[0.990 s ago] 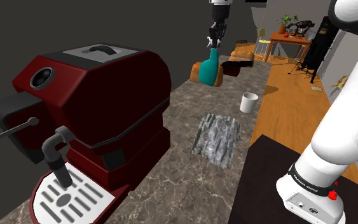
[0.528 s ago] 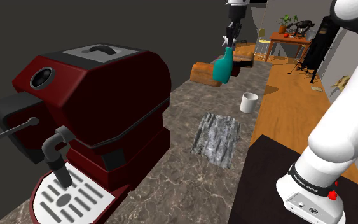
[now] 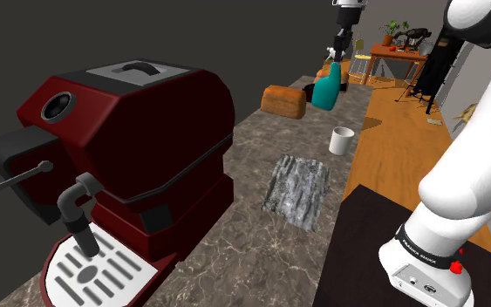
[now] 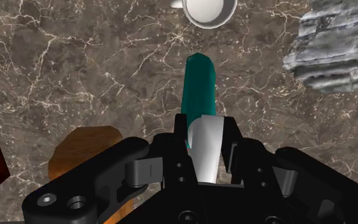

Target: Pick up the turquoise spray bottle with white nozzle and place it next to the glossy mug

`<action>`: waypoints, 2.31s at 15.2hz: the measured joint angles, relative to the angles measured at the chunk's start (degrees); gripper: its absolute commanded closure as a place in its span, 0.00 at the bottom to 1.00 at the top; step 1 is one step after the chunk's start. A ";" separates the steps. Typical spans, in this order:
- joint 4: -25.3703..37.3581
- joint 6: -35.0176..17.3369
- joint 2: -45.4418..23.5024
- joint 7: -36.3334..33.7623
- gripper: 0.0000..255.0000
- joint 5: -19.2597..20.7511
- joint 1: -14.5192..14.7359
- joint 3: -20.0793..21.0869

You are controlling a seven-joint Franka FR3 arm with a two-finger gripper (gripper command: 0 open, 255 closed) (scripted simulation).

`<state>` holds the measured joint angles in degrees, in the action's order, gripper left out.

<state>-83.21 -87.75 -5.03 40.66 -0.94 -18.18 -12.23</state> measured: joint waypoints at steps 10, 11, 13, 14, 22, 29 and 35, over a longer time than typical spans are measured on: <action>11.22 2.93 -8.78 13.79 1.00 -3.10 -8.89 -5.66; 12.78 3.50 -9.88 15.30 1.00 -3.55 -10.06 -6.18; 16.62 4.79 -12.56 17.81 1.00 -4.57 -12.27 -6.99; 16.67 4.44 -13.01 18.27 1.00 -4.74 -12.61 -7.09; 7.46 -2.68 -10.86 18.50 1.00 -4.02 -11.88 -7.08; 0.29 -8.73 -9.69 18.36 1.00 -3.65 -11.29 -6.95; -4.57 -13.27 -9.38 18.42 1.00 -3.60 -11.05 -6.87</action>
<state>-87.78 -101.03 -14.41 59.08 -4.53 -29.23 -19.10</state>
